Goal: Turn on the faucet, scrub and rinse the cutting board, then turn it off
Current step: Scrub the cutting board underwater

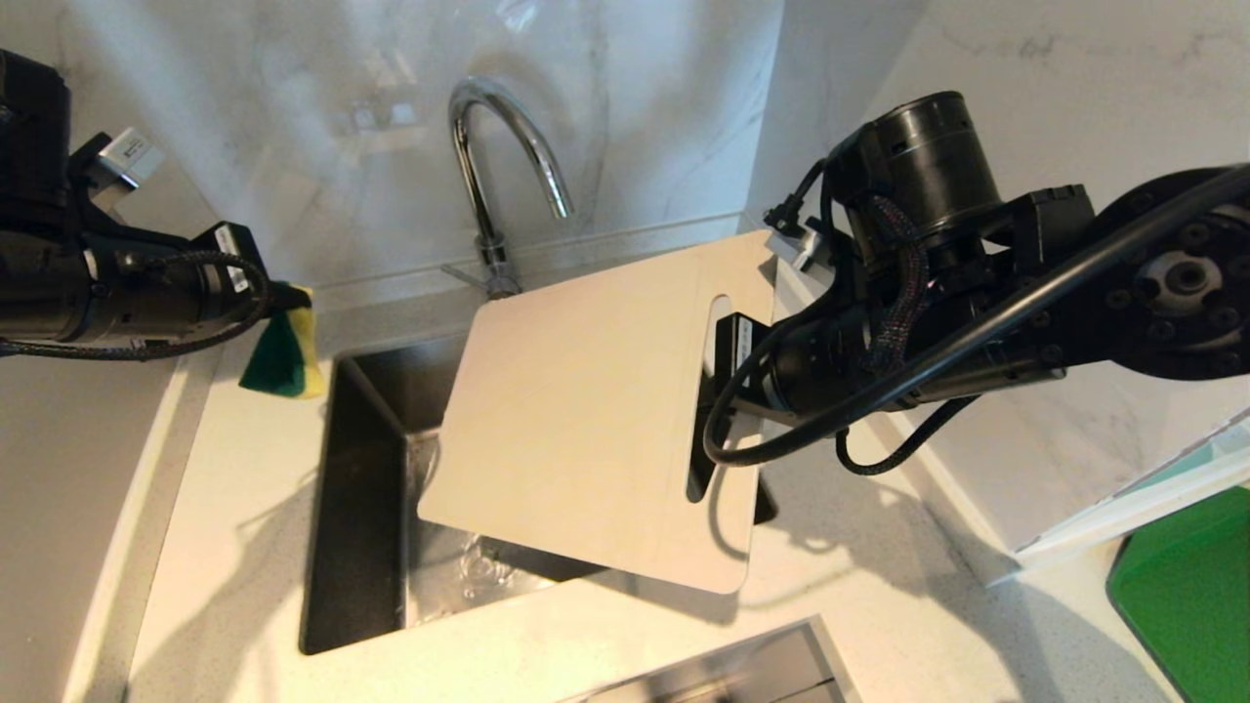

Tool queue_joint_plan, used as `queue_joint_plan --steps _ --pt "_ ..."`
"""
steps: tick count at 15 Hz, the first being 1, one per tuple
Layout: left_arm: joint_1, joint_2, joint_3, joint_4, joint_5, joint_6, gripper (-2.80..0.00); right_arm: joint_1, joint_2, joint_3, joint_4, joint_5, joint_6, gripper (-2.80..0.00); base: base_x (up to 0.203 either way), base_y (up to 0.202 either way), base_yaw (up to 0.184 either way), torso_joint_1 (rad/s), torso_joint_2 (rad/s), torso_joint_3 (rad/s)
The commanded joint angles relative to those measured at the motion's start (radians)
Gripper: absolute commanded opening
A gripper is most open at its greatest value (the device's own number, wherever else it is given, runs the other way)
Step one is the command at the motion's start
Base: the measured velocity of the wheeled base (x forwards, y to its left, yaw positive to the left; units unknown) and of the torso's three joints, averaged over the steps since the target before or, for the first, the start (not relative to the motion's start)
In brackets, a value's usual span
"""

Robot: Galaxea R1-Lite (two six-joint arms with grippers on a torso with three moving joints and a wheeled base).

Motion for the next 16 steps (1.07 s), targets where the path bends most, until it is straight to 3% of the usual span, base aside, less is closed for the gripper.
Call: queue_joint_plan --steps 1,3,8,11,16 --pt "-0.054 0.030 -0.025 0.001 0.022 -0.004 -2.80 0.015 -0.003 0.026 0.002 0.001 0.004 -2.80 0.000 0.000 0.000 0.000 0.00 0.000" --pt "-0.140 0.042 -0.047 0.002 0.059 -0.006 -2.80 0.066 -0.002 0.058 0.002 0.001 0.003 -2.80 0.000 0.000 0.000 0.000 0.00 0.000" --pt "-0.404 0.173 -0.138 -0.005 0.241 -0.003 -2.80 0.165 0.001 0.065 0.002 -0.004 0.000 -2.80 0.000 0.000 0.000 0.000 0.00 0.000" --pt "-0.436 0.270 -0.219 -0.019 0.271 -0.002 -2.80 0.174 -0.034 0.070 0.002 0.003 0.001 -2.80 0.000 0.000 0.000 0.000 0.00 0.000" --pt "-0.431 0.293 -0.203 -0.028 0.273 -0.037 -2.80 0.189 -0.097 0.079 0.003 0.006 0.001 -2.80 0.000 0.000 0.000 0.000 0.00 0.000"
